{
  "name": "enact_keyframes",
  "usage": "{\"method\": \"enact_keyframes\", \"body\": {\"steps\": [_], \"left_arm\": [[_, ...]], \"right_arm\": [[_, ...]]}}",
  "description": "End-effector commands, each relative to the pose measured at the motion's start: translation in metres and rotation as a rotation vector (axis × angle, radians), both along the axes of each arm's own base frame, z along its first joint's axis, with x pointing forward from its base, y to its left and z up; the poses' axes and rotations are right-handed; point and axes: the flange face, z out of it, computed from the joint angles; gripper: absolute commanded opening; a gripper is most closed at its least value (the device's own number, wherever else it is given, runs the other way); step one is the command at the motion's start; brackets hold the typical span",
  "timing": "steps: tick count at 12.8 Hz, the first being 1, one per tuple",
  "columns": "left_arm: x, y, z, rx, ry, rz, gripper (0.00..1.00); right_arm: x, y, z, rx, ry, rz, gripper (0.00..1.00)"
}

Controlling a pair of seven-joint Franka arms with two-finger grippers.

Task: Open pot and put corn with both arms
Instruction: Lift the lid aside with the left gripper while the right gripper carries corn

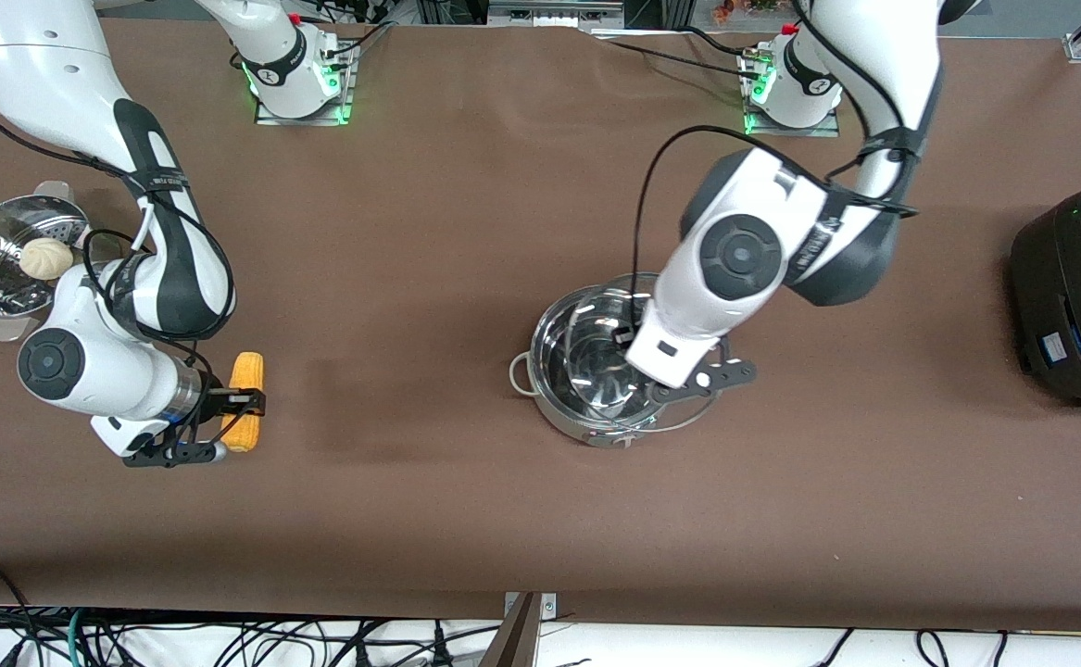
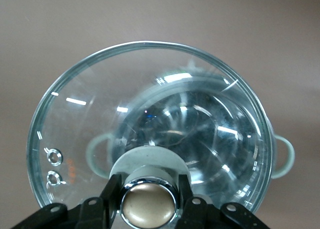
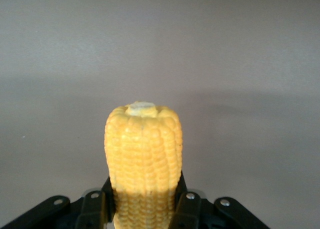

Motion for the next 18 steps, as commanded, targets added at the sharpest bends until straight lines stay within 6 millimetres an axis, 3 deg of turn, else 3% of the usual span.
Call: {"method": "enact_keyframes", "body": {"steps": [1, 3, 5, 6, 7, 10, 11, 13, 16, 18], "left_arm": [[0.018, 0.071, 0.026, -0.011, 0.005, -0.062, 0.00], [0.016, 0.119, 0.033, -0.009, 0.040, -0.151, 0.00], [-0.004, 0.159, 0.054, 0.015, 0.047, -0.174, 0.00], [-0.018, 0.169, 0.065, 0.019, 0.043, -0.225, 0.00], [-0.025, 0.196, 0.066, 0.019, 0.055, -0.248, 0.00], [-0.023, 0.288, 0.043, -0.022, 0.071, -0.296, 0.00], [-0.023, 0.312, 0.027, -0.034, 0.063, -0.308, 0.00], [-0.026, 0.336, -0.002, -0.040, 0.054, -0.305, 0.00], [-0.030, 0.337, -0.054, -0.026, 0.009, -0.320, 0.00], [-0.030, 0.337, -0.098, -0.028, -0.008, -0.317, 0.00]], "right_arm": [[-0.010, 0.043, 0.035, 0.046, 0.017, -0.015, 0.46], [-0.014, 0.106, 0.078, 0.095, 0.012, -0.059, 0.46], [-0.029, 0.194, 0.114, 0.128, -0.005, -0.124, 0.46], [-0.042, 0.240, 0.122, 0.141, -0.020, -0.148, 0.46], [-0.052, 0.282, 0.130, 0.167, -0.045, -0.177, 0.46], [-0.075, 0.372, 0.131, 0.242, -0.114, -0.213, 0.40], [-0.082, 0.394, 0.124, 0.259, -0.142, -0.208, 0.39], [-0.089, 0.419, 0.104, 0.285, -0.173, -0.193, 0.37], [-0.099, 0.447, 0.068, 0.327, -0.185, -0.194, 0.36], [-0.111, 0.466, 0.060, 0.359, -0.184, -0.233, 0.36]]}}
